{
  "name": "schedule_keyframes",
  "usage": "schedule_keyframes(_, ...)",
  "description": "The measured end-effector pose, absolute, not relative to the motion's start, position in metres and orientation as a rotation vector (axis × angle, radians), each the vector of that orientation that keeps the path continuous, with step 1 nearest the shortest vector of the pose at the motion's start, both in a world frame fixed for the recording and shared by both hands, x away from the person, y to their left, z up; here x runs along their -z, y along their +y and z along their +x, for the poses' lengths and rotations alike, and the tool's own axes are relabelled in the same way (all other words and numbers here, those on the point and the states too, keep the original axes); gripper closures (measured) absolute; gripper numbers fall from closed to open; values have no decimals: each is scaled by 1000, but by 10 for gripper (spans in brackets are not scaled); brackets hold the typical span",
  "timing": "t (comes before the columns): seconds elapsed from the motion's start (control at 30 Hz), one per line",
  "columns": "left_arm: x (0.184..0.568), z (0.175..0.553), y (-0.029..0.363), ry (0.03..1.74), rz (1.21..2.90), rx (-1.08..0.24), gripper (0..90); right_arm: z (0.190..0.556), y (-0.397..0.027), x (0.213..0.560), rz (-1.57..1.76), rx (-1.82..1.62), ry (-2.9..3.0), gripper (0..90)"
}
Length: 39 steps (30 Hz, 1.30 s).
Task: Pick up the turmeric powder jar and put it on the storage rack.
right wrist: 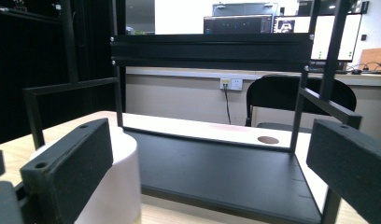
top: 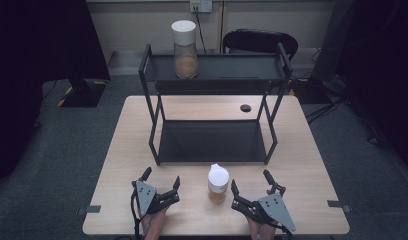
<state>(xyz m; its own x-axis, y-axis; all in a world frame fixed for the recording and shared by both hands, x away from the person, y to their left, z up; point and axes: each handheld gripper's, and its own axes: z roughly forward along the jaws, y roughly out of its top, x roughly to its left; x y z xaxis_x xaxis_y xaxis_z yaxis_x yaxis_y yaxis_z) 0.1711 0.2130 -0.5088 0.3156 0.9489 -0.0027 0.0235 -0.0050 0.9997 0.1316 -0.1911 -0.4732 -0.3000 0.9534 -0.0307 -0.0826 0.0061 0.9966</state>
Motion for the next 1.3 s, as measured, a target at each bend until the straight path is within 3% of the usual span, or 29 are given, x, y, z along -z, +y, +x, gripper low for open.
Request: schedule_keyframes(1.3, 509, 171, 213, 986, 1361, -958, 5, 144, -151, 466, 945, -1465, 1578, 123)
